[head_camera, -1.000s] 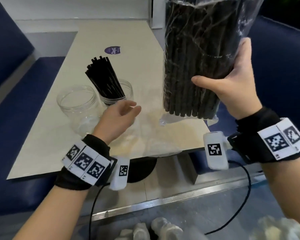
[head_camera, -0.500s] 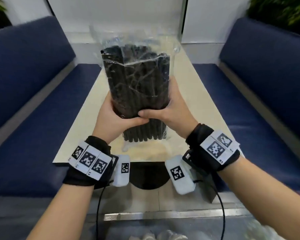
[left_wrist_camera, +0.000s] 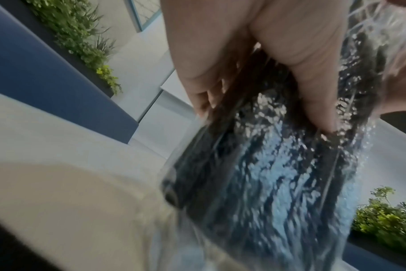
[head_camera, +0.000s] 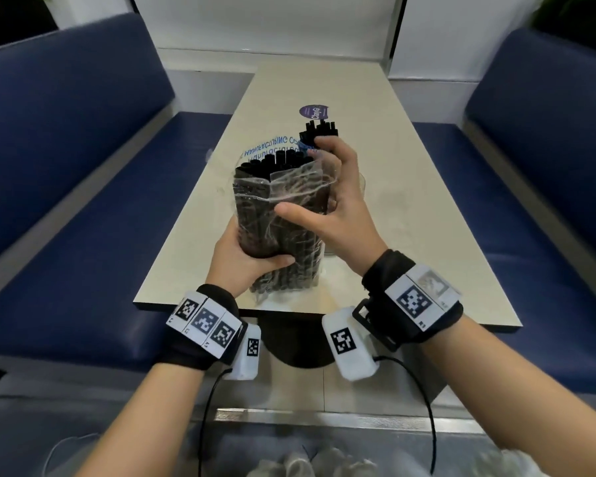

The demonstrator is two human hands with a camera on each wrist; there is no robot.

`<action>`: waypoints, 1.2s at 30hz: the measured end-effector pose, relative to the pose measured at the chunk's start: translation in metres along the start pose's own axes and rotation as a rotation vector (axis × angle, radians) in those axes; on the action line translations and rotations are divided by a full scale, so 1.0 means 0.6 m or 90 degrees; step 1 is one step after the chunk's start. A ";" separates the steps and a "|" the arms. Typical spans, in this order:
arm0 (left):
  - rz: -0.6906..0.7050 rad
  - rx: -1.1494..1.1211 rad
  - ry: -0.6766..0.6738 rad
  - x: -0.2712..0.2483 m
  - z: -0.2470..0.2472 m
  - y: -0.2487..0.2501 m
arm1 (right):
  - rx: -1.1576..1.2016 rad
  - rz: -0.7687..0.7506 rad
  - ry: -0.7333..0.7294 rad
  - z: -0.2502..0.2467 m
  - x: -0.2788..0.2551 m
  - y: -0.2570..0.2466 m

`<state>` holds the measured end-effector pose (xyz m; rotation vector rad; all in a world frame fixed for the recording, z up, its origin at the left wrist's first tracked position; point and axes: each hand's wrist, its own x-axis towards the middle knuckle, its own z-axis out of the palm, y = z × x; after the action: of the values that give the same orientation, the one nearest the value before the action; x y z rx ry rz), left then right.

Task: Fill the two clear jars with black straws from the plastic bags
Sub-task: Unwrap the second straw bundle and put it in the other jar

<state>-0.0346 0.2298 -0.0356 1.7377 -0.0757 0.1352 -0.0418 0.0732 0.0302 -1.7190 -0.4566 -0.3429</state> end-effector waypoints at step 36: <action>0.172 -0.051 -0.046 0.003 -0.020 0.061 | 0.069 0.071 -0.075 0.012 0.002 0.025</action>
<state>-0.0380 0.2357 0.0023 1.6454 -0.3655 0.2640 -0.0336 0.0779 0.0165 -1.6569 -0.4547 -0.1345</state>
